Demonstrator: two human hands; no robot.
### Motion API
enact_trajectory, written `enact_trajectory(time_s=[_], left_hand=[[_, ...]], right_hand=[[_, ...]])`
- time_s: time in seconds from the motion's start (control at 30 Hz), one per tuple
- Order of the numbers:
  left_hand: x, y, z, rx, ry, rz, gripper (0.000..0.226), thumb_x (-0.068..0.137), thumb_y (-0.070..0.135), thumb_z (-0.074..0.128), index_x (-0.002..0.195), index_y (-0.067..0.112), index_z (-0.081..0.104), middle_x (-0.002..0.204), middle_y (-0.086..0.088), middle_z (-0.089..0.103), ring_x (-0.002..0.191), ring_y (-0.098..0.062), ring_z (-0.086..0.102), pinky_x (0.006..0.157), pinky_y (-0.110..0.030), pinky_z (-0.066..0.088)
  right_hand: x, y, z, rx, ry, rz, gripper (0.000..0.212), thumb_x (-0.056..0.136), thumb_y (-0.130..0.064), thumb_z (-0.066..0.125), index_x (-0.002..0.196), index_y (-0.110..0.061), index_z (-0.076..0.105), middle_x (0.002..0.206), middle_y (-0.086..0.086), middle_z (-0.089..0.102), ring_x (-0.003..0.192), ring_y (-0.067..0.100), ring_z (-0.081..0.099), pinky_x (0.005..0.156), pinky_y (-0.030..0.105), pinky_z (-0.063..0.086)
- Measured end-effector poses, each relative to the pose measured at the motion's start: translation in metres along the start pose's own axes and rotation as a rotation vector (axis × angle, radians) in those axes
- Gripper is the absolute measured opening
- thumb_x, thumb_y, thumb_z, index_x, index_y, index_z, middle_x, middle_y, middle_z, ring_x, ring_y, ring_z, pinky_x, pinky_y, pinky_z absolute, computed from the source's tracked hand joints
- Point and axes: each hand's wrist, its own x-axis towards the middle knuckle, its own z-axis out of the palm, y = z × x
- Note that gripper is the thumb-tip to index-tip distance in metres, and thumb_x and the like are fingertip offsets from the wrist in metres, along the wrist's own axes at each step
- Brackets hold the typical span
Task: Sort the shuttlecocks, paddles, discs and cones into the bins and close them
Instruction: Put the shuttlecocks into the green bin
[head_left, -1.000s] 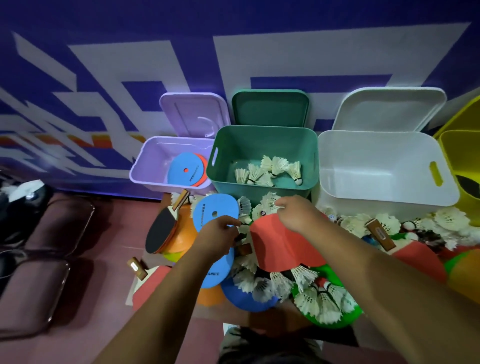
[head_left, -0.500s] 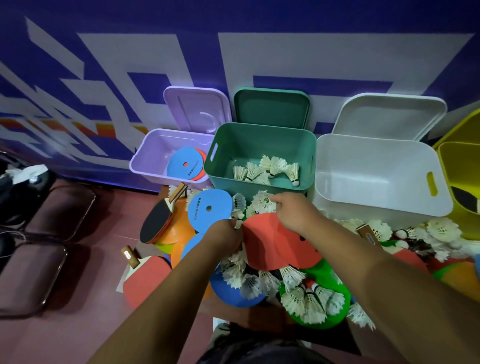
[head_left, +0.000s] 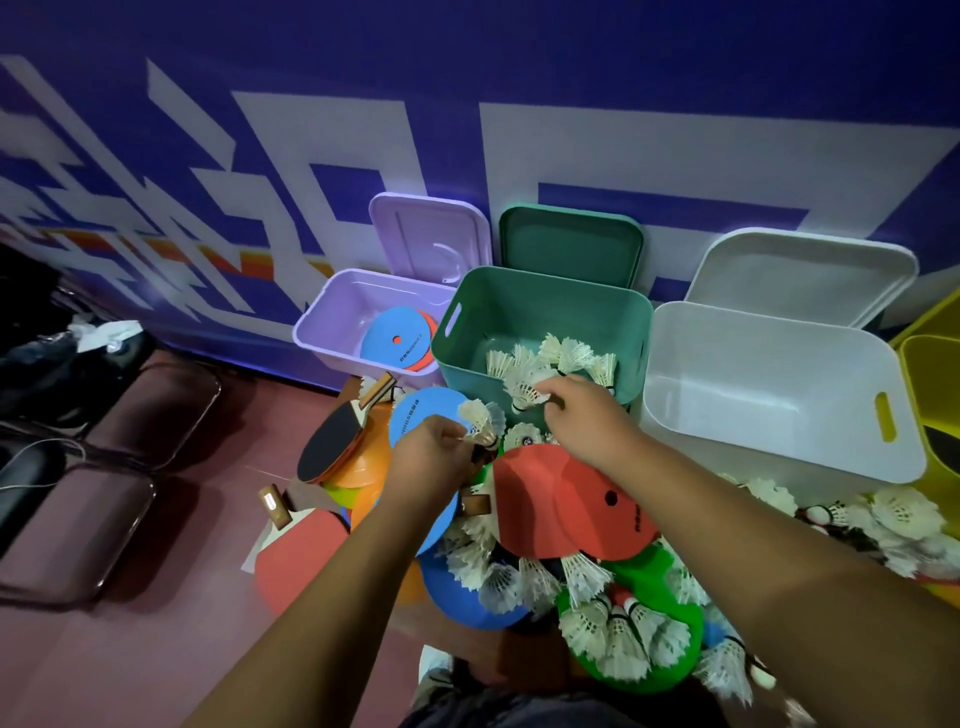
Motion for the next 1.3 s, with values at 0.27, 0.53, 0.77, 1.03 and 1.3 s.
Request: enact_trajectory(time_s=[0.27, 0.53, 0.77, 1.03, 1.3], left_hand=[[0.018, 0.035, -0.028, -0.12, 0.061, 0.166, 0.012, 0.099, 0.03, 0.068, 0.092, 0.02, 0.067, 0.078, 0.004, 0.073, 0.07, -0.006, 0.073, 0.07, -0.04, 0.062], [0.07, 0.085, -0.049, -0.143, 0.095, 0.268, 0.01, 0.092, 0.029, 0.072, 0.085, 0.025, 0.068, 0.074, 0.004, 0.073, 0.073, -0.021, 0.074, 0.075, -0.05, 0.063], [0.103, 0.11, -0.048, -0.064, 0.068, 0.259, 0.042, 0.098, 0.036, 0.063, 0.139, 0.031, 0.056, 0.086, 0.009, 0.075, 0.083, -0.018, 0.074, 0.082, -0.041, 0.062], [0.102, 0.078, -0.042, -0.13, -0.048, 0.116, 0.039, 0.097, 0.02, 0.057, 0.136, 0.012, 0.054, 0.092, 0.002, 0.072, 0.081, -0.021, 0.077, 0.078, -0.051, 0.064], [0.082, 0.017, -0.055, -0.182, -0.125, -0.013, 0.027, 0.102, 0.015, 0.054, 0.128, 0.01, 0.058, 0.106, -0.006, 0.074, 0.083, -0.026, 0.075, 0.067, -0.04, 0.06]], right_hand=[[-0.002, -0.009, -0.041, 0.158, 0.276, 0.039, 0.02, 0.102, -0.023, 0.059, 0.114, -0.02, 0.075, 0.119, -0.003, 0.071, 0.105, 0.014, 0.061, 0.085, 0.026, 0.041], [0.008, -0.005, -0.081, 0.144, 0.253, 0.21, 0.056, 0.099, -0.019, 0.056, 0.153, -0.028, 0.047, 0.099, -0.001, 0.068, 0.087, 0.017, 0.064, 0.075, 0.032, 0.047], [-0.001, 0.0, -0.063, 0.095, 0.154, 0.253, 0.034, 0.099, -0.021, 0.056, 0.129, -0.024, 0.071, 0.129, 0.0, 0.069, 0.109, 0.017, 0.066, 0.092, 0.031, 0.054], [0.006, -0.012, -0.048, 0.135, 0.126, 0.234, 0.025, 0.101, -0.022, 0.057, 0.115, -0.024, 0.077, 0.116, -0.007, 0.072, 0.103, 0.013, 0.066, 0.084, 0.026, 0.049], [0.01, -0.03, -0.016, 0.133, 0.023, 0.201, 0.026, 0.101, -0.024, 0.054, 0.106, -0.033, 0.078, 0.101, -0.019, 0.072, 0.083, 0.004, 0.067, 0.066, 0.023, 0.048]])
